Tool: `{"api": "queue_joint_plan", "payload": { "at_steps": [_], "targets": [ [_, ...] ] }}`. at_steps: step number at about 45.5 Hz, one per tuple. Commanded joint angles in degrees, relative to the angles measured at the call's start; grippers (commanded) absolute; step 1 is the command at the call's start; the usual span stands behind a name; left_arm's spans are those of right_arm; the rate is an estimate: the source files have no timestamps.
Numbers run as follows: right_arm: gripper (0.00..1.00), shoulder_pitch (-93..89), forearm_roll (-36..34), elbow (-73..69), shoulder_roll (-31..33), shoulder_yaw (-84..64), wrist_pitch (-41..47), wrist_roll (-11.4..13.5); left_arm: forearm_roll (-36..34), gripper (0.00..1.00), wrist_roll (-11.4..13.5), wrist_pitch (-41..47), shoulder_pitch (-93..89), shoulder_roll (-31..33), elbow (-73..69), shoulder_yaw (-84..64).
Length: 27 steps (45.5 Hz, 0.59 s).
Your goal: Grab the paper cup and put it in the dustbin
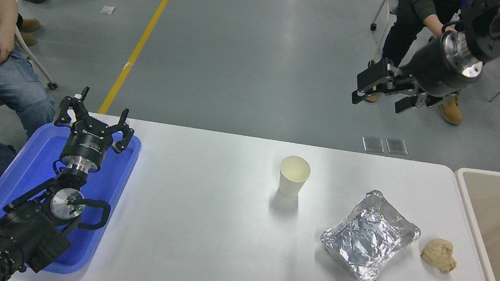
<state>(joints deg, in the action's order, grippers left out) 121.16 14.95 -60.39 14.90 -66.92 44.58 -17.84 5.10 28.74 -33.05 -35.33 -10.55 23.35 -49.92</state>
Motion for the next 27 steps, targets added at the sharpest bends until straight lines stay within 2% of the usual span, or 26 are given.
{"api": "queue_joint_plan", "payload": {
  "at_steps": [1, 6, 14, 21, 27],
  "targets": [
    [1.00, 0.75, -0.45, -2.19, -2.69, 0.04, 0.42, 0.79, 0.00, 1.00, 0.00, 0.00, 0.00, 0.00, 0.03, 0.00],
    [1.00, 0.40, -1.94, -2.02, -3.48, 0.13, 0.42, 0.79, 0.00, 1.00, 0.00, 0.00, 0.00, 0.00, 0.03, 0.00],
    [1.00, -1.45, -10.46, -1.40, -6.81, -1.45, 0.33, 1.40, 0.00, 1.00, 0.00, 0.00, 0.00, 0.00, -0.06, 0.00],
    [1.00, -3.55, -19.86, -1.40, -9.45, -5.14, -3.45, 3.16, 0.00, 1.00, 0.00, 0.00, 0.00, 0.00, 0.03, 0.00],
    [1.00, -6.63, -22.42, -1.40, -11.91, -8.57, -9.33, 3.52, 0.00, 1.00, 0.00, 0.00, 0.00, 0.00, 0.03, 0.00]
  ]
}}
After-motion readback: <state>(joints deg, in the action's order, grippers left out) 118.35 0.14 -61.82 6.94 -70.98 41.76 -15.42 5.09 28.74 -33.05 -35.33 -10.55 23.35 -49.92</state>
